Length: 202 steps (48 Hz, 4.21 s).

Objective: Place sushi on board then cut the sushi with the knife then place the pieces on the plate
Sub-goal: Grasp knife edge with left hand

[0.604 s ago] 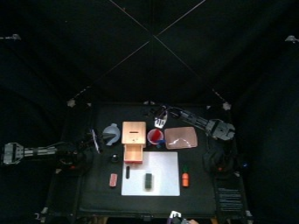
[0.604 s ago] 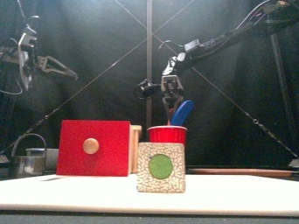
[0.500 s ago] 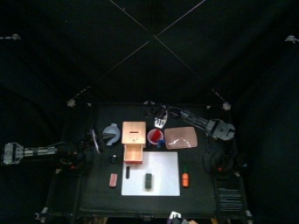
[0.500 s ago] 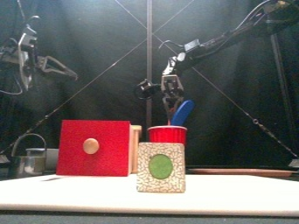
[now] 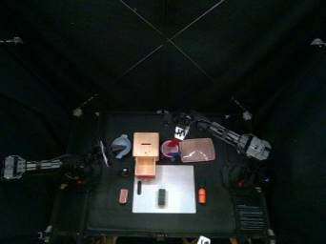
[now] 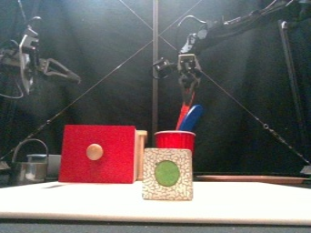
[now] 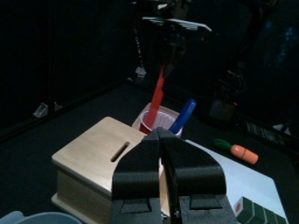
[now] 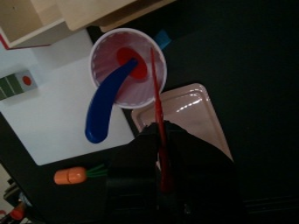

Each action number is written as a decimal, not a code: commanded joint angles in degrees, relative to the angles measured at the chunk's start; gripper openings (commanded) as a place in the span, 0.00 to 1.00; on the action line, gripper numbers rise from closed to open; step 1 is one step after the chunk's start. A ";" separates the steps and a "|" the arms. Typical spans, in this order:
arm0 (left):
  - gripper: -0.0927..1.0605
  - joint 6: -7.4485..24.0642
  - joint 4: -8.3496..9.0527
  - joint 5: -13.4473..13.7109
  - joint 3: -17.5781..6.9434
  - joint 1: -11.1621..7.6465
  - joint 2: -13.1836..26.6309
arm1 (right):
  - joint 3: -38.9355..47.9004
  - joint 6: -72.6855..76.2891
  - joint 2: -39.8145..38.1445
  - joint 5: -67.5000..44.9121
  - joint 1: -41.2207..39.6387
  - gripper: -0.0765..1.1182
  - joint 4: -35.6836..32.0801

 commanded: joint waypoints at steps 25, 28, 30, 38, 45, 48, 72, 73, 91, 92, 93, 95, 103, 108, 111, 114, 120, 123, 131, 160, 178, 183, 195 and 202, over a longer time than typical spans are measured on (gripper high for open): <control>0.34 -0.18 7.56 0.00 -3.34 -1.23 0.26 | 16.96 2.11 -21.27 -26.46 5.80 0.38 5.10; 0.34 -0.26 8.79 0.00 -3.69 -3.08 0.26 | 20.21 1.93 -23.47 -32.26 7.38 0.38 6.24; 0.34 -0.26 9.76 0.00 -4.04 -4.92 0.26 | 22.68 1.23 -25.05 -36.65 9.14 0.38 6.86; 0.35 -0.53 11.69 0.00 -5.63 -11.51 2.37 | 33.66 1.05 -30.85 -55.02 15.03 0.38 7.12; 0.35 -0.53 11.43 0.35 -8.35 -17.58 8.00 | 41.40 1.32 -33.75 -66.62 19.16 0.38 7.38; 0.35 -0.70 11.25 0.35 -9.84 -19.60 10.99 | 42.98 1.41 -34.19 -69.43 20.39 0.38 7.29; 0.35 0.09 2.81 21.01 -23.64 -27.33 34.37 | 45.09 1.32 -34.28 -73.21 23.12 0.38 6.86; 0.35 0.18 2.81 21.71 -23.99 -27.33 34.63 | 45.09 1.32 -34.37 -73.21 23.12 0.38 6.86; 0.35 0.26 9.58 32.43 -30.32 -25.58 43.42 | 46.85 1.41 -35.33 -74.97 23.38 0.38 7.21; 0.35 0.26 10.20 32.78 -30.67 -25.31 43.95 | 46.85 1.41 -35.42 -74.97 23.38 0.38 7.29; 0.35 0.26 10.90 33.13 -31.03 -25.14 44.47 | 46.93 1.41 -35.42 -74.97 23.38 0.38 7.21; 0.35 0.18 12.30 33.75 -31.64 -24.52 45.00 | 47.20 1.41 -35.60 -74.97 23.38 0.38 7.29; 0.35 0.18 16.17 36.74 -32.87 -22.32 45.44 | 47.90 1.41 -35.95 -75.32 23.38 0.38 7.29; 0.35 0.18 18.19 38.58 -32.96 -21.01 45.44 | 48.43 1.49 -35.95 -75.76 23.47 0.38 7.38; 0.35 0.18 19.51 39.73 -33.22 -20.39 45.44 | 48.52 1.49 -35.95 -75.94 23.47 0.38 7.47; 0.35 0.09 21.09 40.96 -33.66 -19.95 45.44 | 48.60 1.41 -35.95 -75.94 23.55 0.38 7.47; 0.35 0.09 23.99 41.57 -35.07 -19.07 45.44 | 48.78 1.49 -35.95 -76.03 23.73 0.38 7.47; 0.35 0.09 25.31 41.66 -35.86 -18.63 45.53 | 49.04 1.49 -35.95 -76.20 23.73 0.38 7.56; 0.35 0.09 27.16 41.66 -38.58 -17.84 47.20 | 49.83 1.49 -36.21 -76.90 23.73 0.38 8.09; 0.35 0.09 29.97 43.07 -38.23 -14.59 45.70 | 52.21 1.49 -39.73 -77.61 25.22 0.38 8.61; 0.35 -0.09 22.76 37.35 -32.96 -19.95 35.42 | 56.16 1.49 -40.34 -77.70 31.29 0.38 8.79; 0.35 0.00 18.37 30.50 -29.44 -20.04 31.99 | 58.27 1.58 -39.99 -77.78 34.37 0.38 8.79; 0.47 0.18 9.67 9.05 -20.13 -20.74 29.00 | 60.64 3.52 -36.83 -80.86 37.00 0.38 9.40; 0.68 0.35 7.03 4.22 -20.74 -22.41 34.80 | 60.38 3.52 -35.07 -81.30 37.18 0.37 9.49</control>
